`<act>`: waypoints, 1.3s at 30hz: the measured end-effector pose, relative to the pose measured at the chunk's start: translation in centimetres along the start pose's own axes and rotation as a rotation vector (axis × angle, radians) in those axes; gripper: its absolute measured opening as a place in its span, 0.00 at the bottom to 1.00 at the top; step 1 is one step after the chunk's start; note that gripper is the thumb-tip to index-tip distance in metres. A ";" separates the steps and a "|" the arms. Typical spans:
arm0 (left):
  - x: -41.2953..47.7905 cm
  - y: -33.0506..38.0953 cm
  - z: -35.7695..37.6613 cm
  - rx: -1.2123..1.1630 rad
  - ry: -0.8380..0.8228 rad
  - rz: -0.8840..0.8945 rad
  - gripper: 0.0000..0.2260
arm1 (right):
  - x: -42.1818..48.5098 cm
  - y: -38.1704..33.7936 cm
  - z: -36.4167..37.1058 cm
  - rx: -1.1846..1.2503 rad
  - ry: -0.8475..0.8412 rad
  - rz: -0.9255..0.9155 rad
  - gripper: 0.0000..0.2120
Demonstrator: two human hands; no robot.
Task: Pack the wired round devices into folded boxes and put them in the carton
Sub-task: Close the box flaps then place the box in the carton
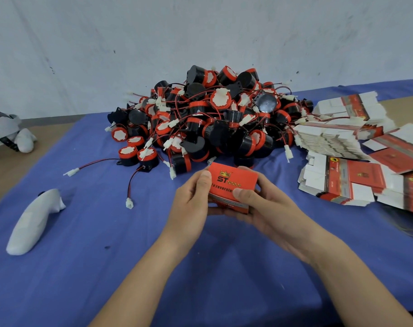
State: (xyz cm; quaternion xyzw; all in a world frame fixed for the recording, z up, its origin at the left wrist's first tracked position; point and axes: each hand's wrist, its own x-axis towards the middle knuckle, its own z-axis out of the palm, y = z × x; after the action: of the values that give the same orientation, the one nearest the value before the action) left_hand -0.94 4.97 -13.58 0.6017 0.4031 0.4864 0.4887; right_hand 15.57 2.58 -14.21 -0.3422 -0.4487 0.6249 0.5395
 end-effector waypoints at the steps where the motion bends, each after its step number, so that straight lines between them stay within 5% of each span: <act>1: 0.0 0.0 0.1 -0.012 0.002 -0.012 0.14 | 0.1 0.0 0.1 0.016 0.022 -0.004 0.33; 17: 0.0 0.0 0.1 -0.029 0.001 -0.039 0.10 | 0.5 -0.2 -0.6 -0.072 0.203 -0.050 0.24; 32: 0.5 0.5 -0.4 -0.041 -0.007 -0.055 0.11 | 0.7 -0.1 -1.6 -0.203 0.188 -0.142 0.29; 36: 0.3 0.8 0.4 -0.071 -0.001 -0.084 0.12 | 0.3 -0.1 -1.3 -0.141 0.301 -0.146 0.34; 39: 0.1 1.3 1.9 -0.150 0.087 -0.142 0.12 | -0.5 -0.5 -0.9 -0.018 0.392 -0.136 0.24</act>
State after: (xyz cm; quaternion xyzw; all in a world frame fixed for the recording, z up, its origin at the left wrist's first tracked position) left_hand 0.98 4.46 -12.33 0.5119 0.4279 0.5049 0.5477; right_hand 16.68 2.32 -14.14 -0.4310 -0.3627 0.5042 0.6546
